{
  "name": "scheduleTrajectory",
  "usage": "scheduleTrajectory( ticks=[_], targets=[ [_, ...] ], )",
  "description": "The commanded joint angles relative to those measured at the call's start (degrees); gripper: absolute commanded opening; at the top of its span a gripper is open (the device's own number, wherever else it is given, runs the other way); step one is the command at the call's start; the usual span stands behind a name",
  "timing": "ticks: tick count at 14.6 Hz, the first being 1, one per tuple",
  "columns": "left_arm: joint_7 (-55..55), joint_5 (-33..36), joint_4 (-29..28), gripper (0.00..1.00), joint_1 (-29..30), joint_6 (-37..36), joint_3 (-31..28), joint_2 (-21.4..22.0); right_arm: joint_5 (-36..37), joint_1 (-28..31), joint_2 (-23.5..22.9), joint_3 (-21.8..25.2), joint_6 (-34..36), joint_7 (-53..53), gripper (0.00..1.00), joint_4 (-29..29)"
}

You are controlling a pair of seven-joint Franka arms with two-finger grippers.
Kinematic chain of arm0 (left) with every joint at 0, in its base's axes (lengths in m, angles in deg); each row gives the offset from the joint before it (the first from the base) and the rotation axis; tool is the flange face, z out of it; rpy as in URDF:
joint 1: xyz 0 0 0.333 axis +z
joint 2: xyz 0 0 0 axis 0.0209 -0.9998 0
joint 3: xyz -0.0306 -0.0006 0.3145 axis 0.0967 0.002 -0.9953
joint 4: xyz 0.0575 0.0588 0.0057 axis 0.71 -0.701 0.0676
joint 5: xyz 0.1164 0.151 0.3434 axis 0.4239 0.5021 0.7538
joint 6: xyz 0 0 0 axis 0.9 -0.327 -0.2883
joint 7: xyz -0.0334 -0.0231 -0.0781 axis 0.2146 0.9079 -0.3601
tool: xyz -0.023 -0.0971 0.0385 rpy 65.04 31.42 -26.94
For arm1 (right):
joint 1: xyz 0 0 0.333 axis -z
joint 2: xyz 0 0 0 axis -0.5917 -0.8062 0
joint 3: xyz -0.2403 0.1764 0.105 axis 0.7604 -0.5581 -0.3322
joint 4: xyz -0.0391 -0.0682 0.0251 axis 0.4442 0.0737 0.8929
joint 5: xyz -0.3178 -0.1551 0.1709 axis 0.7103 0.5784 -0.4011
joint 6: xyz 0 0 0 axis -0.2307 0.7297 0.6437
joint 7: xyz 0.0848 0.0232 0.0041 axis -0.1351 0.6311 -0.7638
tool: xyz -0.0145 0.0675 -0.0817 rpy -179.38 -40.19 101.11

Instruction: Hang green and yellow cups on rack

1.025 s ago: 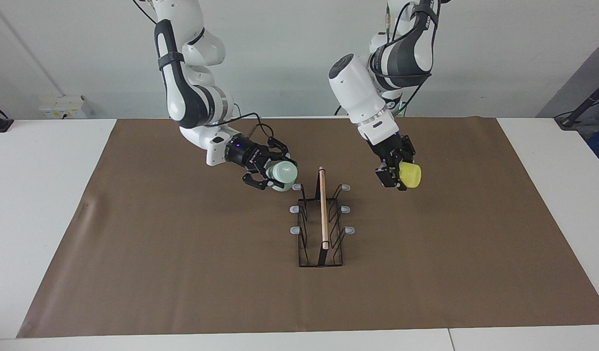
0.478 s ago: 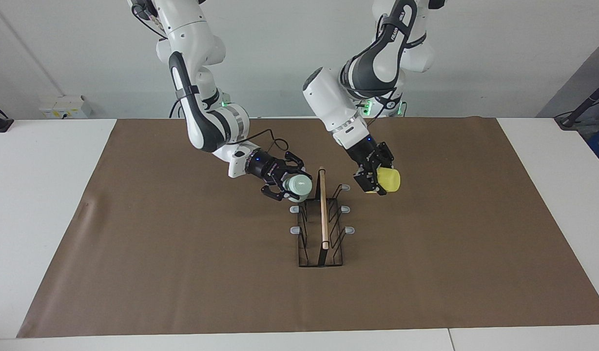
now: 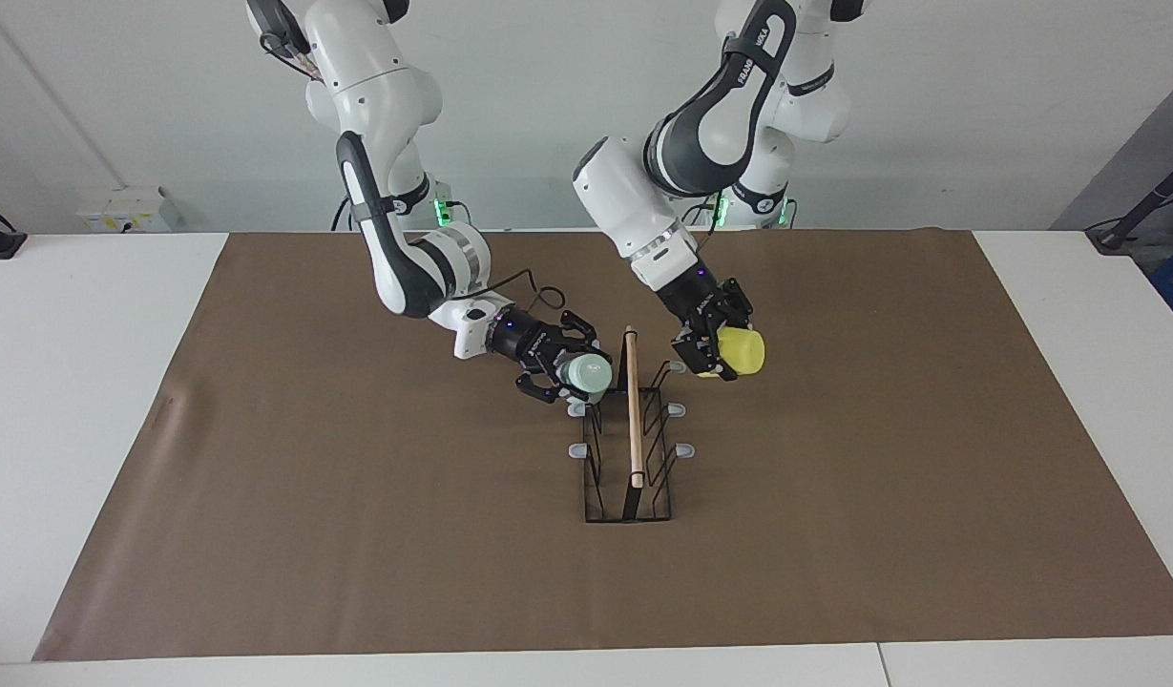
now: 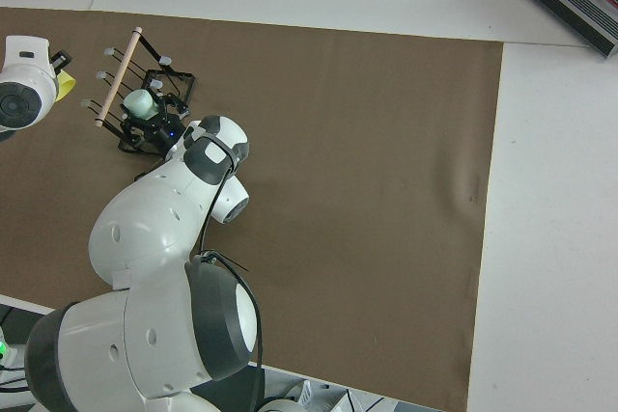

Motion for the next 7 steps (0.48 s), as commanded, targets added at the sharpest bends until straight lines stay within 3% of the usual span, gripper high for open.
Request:
scheduleTrajectory(
  ticks=[1,2,4,7],
  targets=[
    [3.2,2.8,0.1,0.00,-2.2,-1.4,-0.8,-2.8,-2.9,0.1,-0.3,-0.1,1.1,-2.3,0.00,0.8],
    [4.0,3.4,0.0,0.00,-2.3,-2.0,-0.8,-3.1,-2.9,0.1,-0.3,-0.1,0.7,-2.2,0.06,0.7],
    [4.0,3.4,0.1,0.00,-2.6,-2.9,-0.8,-3.0,-2.9,0.3,-0.4,-0.1,0.2,-1.7,1.00,0.6],
    [4.0,3.5,-0.1,0.00,-3.8,-4.1,-0.7,-2.8,-2.8,0.3,-0.5,-0.1,-2.7,-1.0,1.00,0.6]
  ],
)
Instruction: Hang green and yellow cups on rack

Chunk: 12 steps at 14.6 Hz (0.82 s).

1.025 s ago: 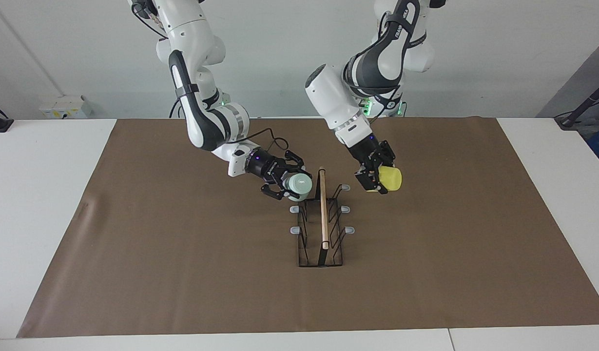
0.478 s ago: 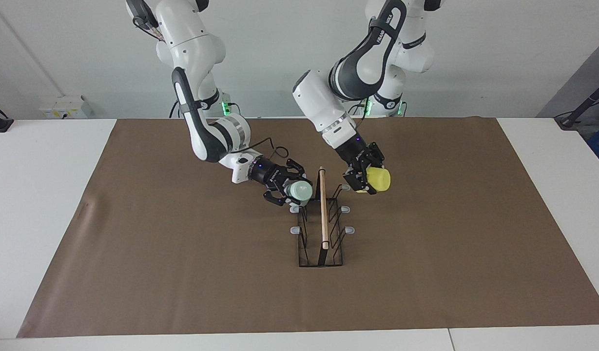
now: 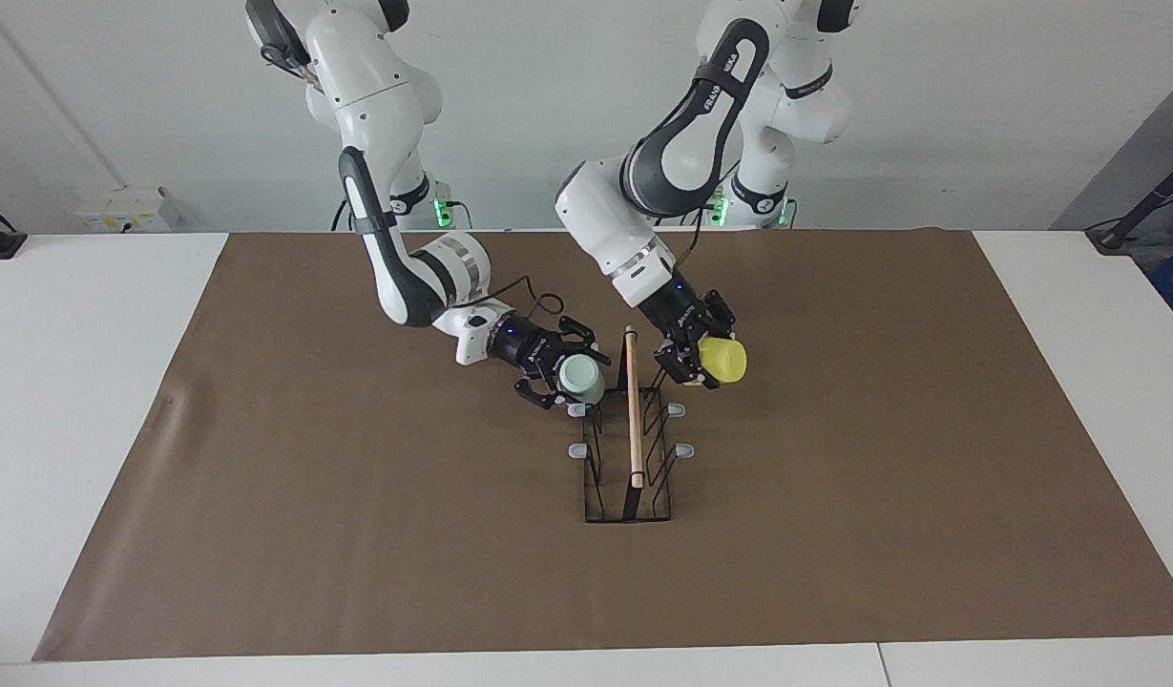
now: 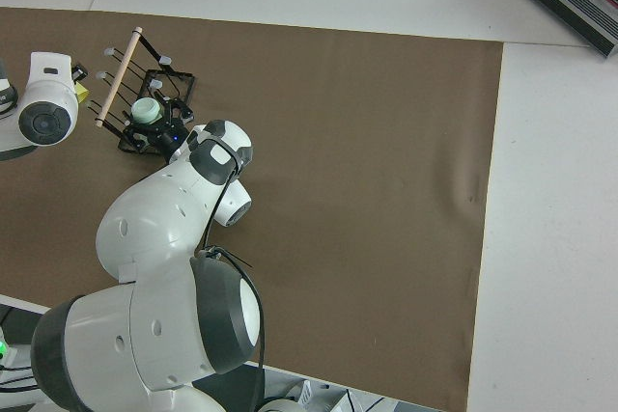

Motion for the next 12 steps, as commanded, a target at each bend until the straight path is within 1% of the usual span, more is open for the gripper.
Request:
scheduleTrajectory(
  ticks=[1,4,6,8,11,12],
  targets=[
    [1.1,1.2,-0.1,0.00,-2.4,-2.6,-0.6,0.4,-2.7,0.1,0.0,-0.3,-1.9,-0.6,1.00,0.4],
    [1.4,1.1,-0.1,0.00,-3.2,-2.6,-0.6,0.3,-0.6,0.6,0.0,-0.2,-3.4,-0.2,1.00,0.0],
    [1.3,1.1,-0.3,0.00,-3.3,-2.6,-0.6,0.3,3.3,1.5,0.0,0.0,-4.3,0.1,1.00,0.0],
    [1.4,1.1,-0.4,0.00,-4.2,-2.7,-0.6,0.3,9.4,4.2,1.7,-0.3,-8.2,1.3,1.00,0.1],
    [1.4,1.0,-0.7,0.00,-4.4,-2.6,-0.6,0.1,10.1,3.8,6.0,-0.6,-14.7,6.9,1.00,0.3],
    [1.4,1.1,-0.7,0.00,-4.4,-2.6,-0.6,-0.1,10.2,2.5,7.6,-0.6,-17.5,9.1,1.00,0.3]
  ],
)
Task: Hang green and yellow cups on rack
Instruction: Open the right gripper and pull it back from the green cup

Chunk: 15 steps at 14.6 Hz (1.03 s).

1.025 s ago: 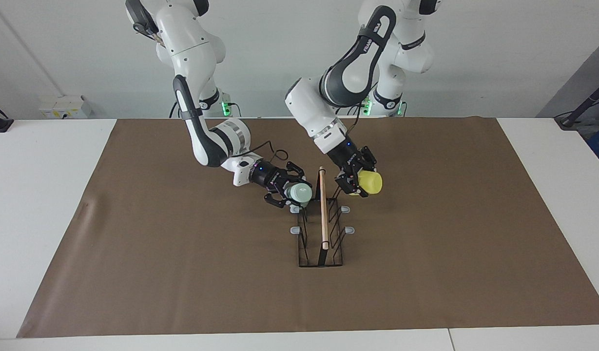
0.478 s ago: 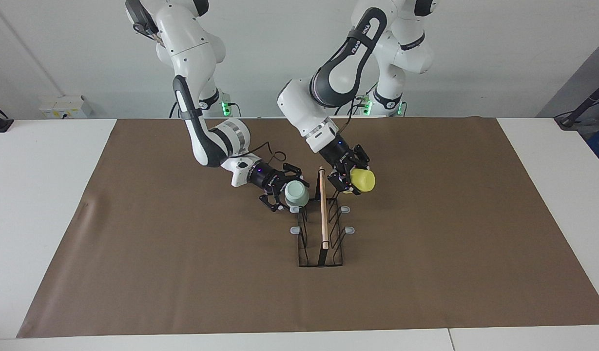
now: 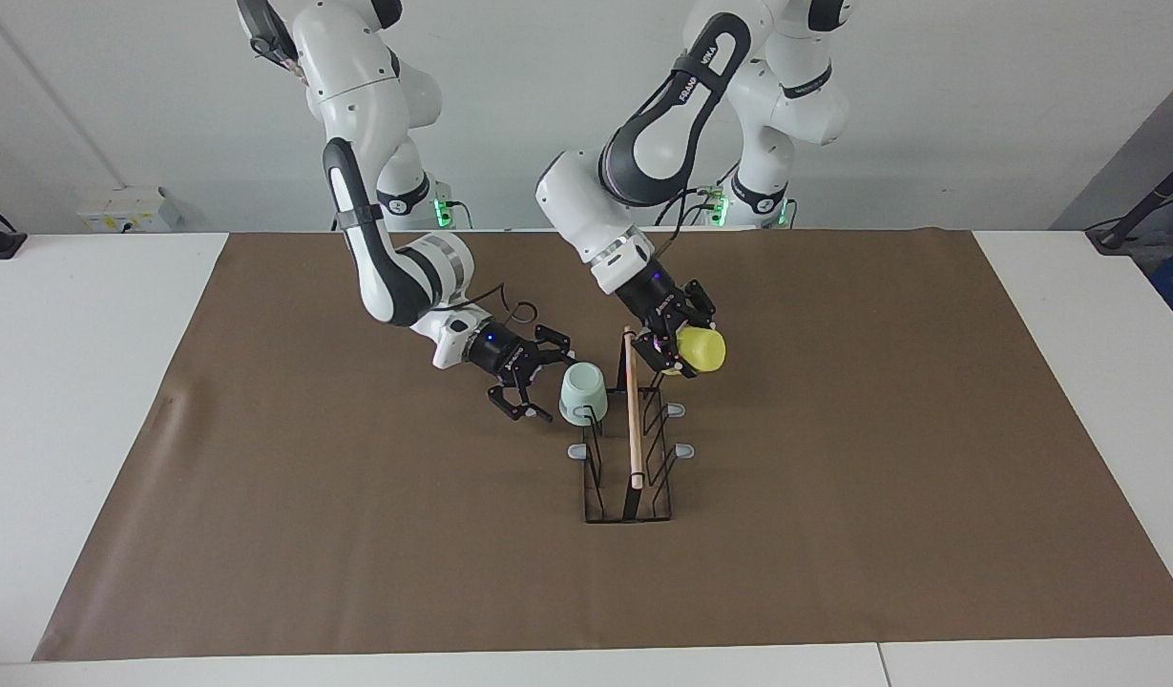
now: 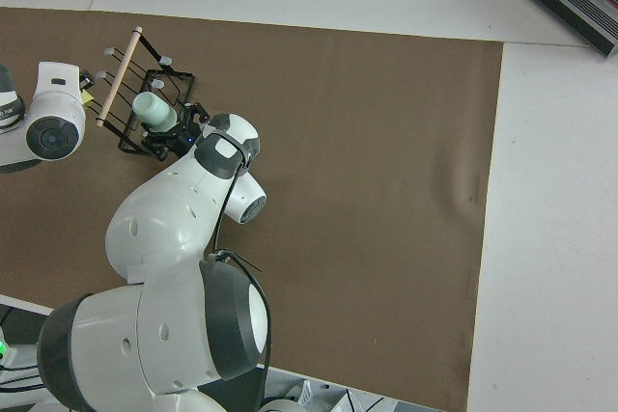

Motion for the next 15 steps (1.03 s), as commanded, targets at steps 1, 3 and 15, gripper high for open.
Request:
scheduleTrajectory(
  ticks=[1,3,15],
  targets=[
    [1.0,1.0,-0.6,0.00,-1.2,-1.3,-0.6,-0.3,0.8,-0.9,5.9,-0.2,-8.2,5.8,1.00,0.3],
    [1.0,1.0,-0.6,0.00,-1.1,-1.3,-0.6,-0.4,3.2,-0.6,7.5,-0.1,-11.7,5.9,1.00,0.1],
    [1.7,0.1,1.0,1.00,-1.1,-1.4,-0.6,-0.7,41.4,11.5,8.5,0.3,-15.1,8.0,1.00,-3.7]
  ],
)
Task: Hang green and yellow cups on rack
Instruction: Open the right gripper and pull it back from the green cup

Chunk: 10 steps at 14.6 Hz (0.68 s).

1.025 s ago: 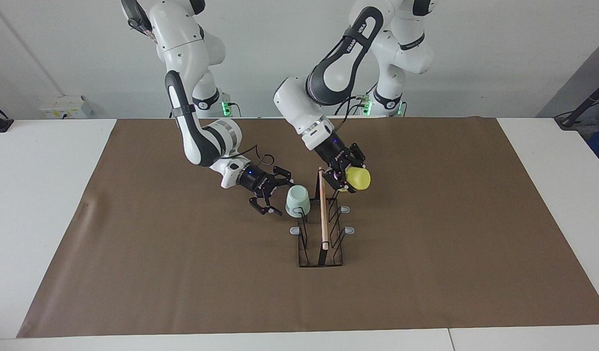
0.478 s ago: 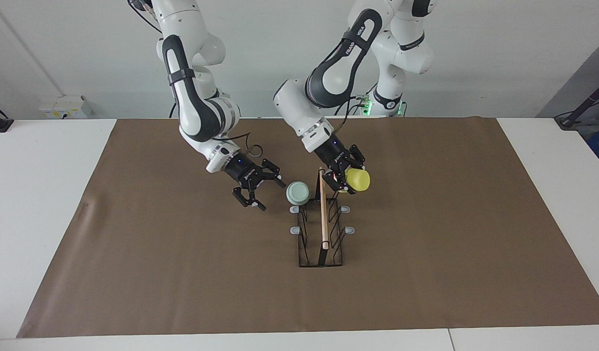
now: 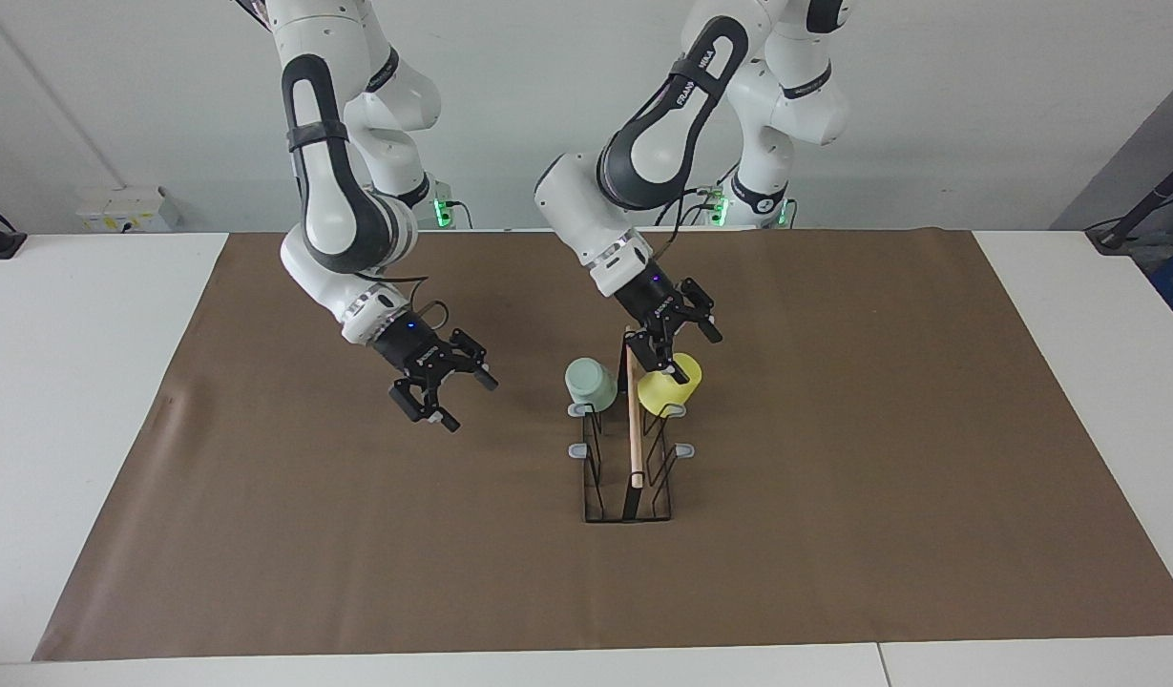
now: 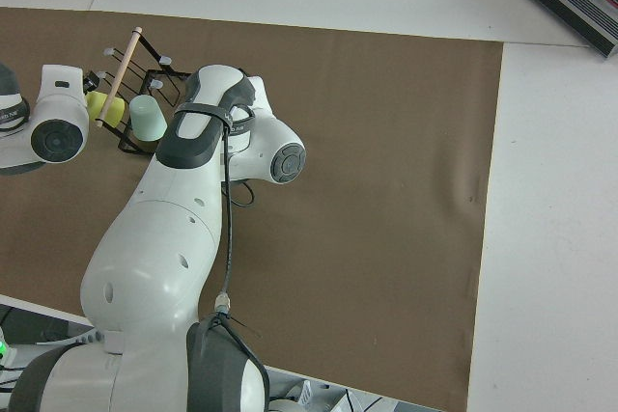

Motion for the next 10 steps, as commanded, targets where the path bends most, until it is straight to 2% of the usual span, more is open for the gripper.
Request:
scheduleTrajectory(
  ticks=[1,7,10],
  targets=[
    [0.8,0.1,0.8,1.00,-1.0,-1.8,-0.6,-0.1,7.9,3.1,-0.7,-0.7,0.1,1.6,1.00,-1.8],
    [-1.5,-0.5,3.6,1.00,1.0,-1.1,-1.1,2.0,26.3,9.3,-2.6,-0.6,4.2,1.8,1.00,-7.1],
    [-9.5,-6.4,7.0,1.00,5.9,0.8,-1.2,3.1,39.5,12.8,-4.6,-0.5,9.2,5.3,1.00,-12.6]
  ],
)
